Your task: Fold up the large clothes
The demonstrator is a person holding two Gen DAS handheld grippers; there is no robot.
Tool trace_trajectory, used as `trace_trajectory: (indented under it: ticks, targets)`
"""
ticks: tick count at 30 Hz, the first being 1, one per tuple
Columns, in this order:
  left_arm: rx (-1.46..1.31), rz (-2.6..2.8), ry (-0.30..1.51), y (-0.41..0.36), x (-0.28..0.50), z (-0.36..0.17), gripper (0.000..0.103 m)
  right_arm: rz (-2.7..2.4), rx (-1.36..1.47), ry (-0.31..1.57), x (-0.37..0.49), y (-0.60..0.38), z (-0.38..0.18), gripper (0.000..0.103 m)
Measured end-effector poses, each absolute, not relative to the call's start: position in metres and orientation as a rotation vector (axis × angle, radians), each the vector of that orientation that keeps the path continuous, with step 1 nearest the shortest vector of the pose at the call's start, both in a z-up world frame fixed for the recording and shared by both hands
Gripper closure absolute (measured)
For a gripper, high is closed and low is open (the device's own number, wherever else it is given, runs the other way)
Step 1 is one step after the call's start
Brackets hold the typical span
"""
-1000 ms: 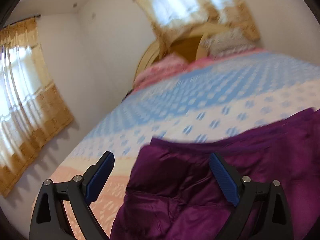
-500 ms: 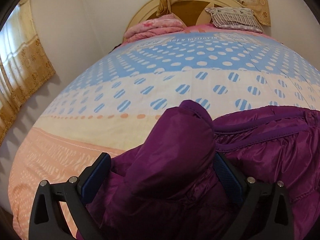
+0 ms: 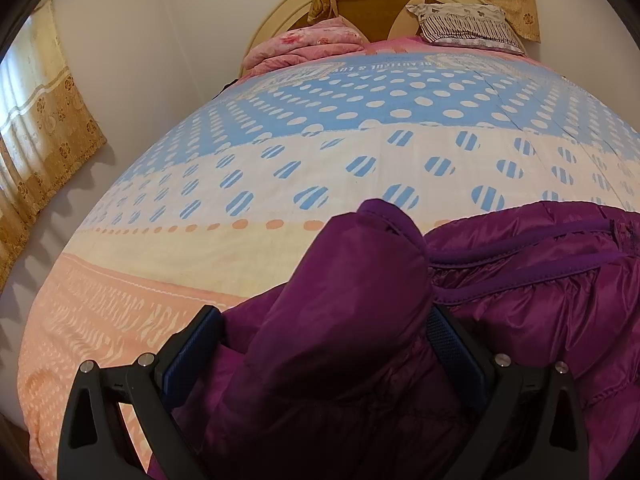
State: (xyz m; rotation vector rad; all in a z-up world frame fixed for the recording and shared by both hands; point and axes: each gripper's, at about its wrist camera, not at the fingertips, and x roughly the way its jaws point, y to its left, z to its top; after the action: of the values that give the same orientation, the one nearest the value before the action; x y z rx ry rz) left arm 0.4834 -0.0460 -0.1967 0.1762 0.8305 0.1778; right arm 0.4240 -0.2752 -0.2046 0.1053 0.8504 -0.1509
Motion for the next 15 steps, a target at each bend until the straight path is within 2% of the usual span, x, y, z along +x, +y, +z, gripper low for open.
trace_trajectory:
  ticks: [15]
  targets:
    - [0.179, 0.177, 0.833, -0.0459, 0.4837, -0.1969, 0.001, -0.154, 0.096, 0.862, 0.4271, -0.2764, -0.2071, 0.02]
